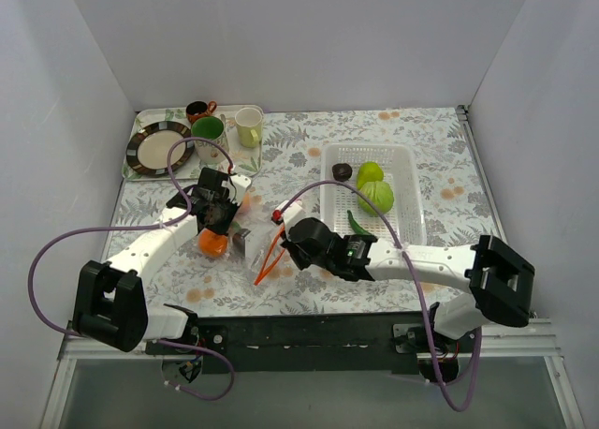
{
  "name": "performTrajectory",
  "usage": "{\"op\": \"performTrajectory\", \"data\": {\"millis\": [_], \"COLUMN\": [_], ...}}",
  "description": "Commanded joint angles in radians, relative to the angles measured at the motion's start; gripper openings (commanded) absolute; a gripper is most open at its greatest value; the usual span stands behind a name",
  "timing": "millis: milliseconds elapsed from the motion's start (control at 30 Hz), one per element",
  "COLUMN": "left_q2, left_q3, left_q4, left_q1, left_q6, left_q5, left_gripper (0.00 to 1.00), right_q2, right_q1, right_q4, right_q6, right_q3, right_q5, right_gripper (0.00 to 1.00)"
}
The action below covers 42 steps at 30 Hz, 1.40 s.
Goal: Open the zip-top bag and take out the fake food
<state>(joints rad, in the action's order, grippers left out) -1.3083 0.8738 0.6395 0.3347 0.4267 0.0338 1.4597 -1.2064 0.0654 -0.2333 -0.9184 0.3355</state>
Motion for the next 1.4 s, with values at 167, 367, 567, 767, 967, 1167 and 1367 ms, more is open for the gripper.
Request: {"op": "performTrajectory", "data": {"millis": [167,367,567,767,967,1167,1367], "left_q2": [0.007,0.007,-0.02,-0.062,-0.103,-0.141,-0.128], "left_q3": [-0.025,-0.035,-0.033,-0.033,-0.03,-0.015,0.005], "left_q4": [-0.029,-0.034,-0.04,-0.05,-0.06,-0.043,0.032], "left_q1": [-0.006,-0.006,-0.006,-0.006,-0.006,-0.005,0.0], "left_q6": [-0.025,-0.039,-0.032,-0.025,-0.019,0.02,0.017], "left_q5": [0.025,0.031,0.017,0.003,-0.009,-0.081,-0.173], "left_gripper": [0.0,0.0,0.0,0.0,0.0,0.0,0.0], "right_q2": [0.125,0.22,0.297,0.375,0.448,0.52,0.556], "right_q1": [0.001,0.001,-0.001,0.001,0.001,0.01,0.021], "right_q4": [-0.226,-0.332,-0.472,-0.634,-0.685,-0.697,-0.726], "right_q6": [0.063,0.091,0.149,0.206,0.212,0.209,0.227], "right_q3": [-0.054,-0.062,-0.083,-0.073,-0.096,-0.148,-0.191], "right_q5": [0.005,-0.009,-0.052,-0.096,-0.162,-0.179,-0.13], "right_gripper": [0.01,0.03,0.25,0.52,0.68,0.82,0.82]}}
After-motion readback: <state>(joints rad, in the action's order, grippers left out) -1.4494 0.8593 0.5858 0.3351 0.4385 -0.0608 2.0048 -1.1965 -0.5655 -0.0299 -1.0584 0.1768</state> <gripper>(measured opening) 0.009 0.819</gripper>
